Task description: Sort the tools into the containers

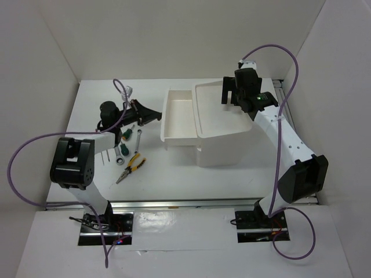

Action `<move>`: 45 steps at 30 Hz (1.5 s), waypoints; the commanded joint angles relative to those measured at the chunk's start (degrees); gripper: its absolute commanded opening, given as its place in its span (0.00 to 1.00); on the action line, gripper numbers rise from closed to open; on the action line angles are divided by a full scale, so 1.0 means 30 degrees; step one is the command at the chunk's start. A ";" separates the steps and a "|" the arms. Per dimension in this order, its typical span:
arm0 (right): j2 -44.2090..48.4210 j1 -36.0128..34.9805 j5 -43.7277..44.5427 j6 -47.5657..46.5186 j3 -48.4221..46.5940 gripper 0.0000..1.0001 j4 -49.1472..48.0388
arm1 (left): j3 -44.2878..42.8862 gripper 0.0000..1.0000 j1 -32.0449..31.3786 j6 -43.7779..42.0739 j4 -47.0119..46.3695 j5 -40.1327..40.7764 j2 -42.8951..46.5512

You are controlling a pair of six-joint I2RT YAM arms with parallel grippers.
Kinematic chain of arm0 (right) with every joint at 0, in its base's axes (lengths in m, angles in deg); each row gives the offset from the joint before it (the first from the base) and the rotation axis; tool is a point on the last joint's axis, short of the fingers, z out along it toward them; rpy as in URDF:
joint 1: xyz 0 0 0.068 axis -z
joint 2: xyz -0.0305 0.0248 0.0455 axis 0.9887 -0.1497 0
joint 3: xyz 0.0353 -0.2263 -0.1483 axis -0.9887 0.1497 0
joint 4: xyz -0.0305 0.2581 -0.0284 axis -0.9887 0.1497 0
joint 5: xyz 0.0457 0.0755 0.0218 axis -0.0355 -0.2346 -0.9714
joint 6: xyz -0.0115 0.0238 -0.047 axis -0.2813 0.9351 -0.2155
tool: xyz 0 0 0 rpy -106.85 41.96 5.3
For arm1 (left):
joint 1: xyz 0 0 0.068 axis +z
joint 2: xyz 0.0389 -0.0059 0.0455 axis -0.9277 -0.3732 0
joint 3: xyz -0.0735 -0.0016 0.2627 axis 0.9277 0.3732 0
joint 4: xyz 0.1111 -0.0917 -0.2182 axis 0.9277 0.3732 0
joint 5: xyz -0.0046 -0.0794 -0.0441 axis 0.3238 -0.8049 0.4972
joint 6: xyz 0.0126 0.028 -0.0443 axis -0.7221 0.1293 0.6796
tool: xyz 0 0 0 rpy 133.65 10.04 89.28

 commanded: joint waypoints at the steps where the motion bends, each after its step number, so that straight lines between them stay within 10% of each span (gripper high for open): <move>1: 0.0340 0.0008 0.0523 -0.0163 0.0495 0.99 0.0312 | 0.0627 0.01 0.1606 -0.2124 0.3489 0.0792 0.1003; 4: 0.0166 0.0008 0.0523 -0.0163 0.0321 0.99 0.0517 | 0.0627 0.53 0.1606 -0.3528 0.5841 0.2461 0.2118; 5: 0.0164 0.0008 0.0523 -0.0163 0.0320 0.99 0.0517 | 0.0627 0.85 0.1606 -0.4286 0.7733 0.3075 0.3166; 8: 0.0164 -0.0166 0.0347 -0.0163 0.0319 0.99 0.0517 | -0.0306 1.00 0.1374 -0.6712 1.1606 0.5945 0.4579; 13: -0.0217 -0.0373 0.0347 -0.0163 0.0319 0.99 0.0692 | -0.5393 1.00 0.0964 -0.9069 2.2516 1.4096 0.4559; 20: -0.0041 -0.0548 0.0262 -0.0338 0.0495 0.99 0.0487 | -1.0733 0.86 0.1138 -1.2434 2.9544 1.9280 -0.0359; 36: 0.1247 -0.0548 -0.0881 -0.0514 0.1462 0.99 -0.0479 | -0.9949 0.83 0.1138 -1.3991 3.0225 2.0952 -0.4114; 45: 0.1629 -0.0548 -0.1059 -0.0514 0.1638 0.99 -0.0655 | -1.0299 0.60 0.1138 -1.4165 3.0018 2.0691 -0.6079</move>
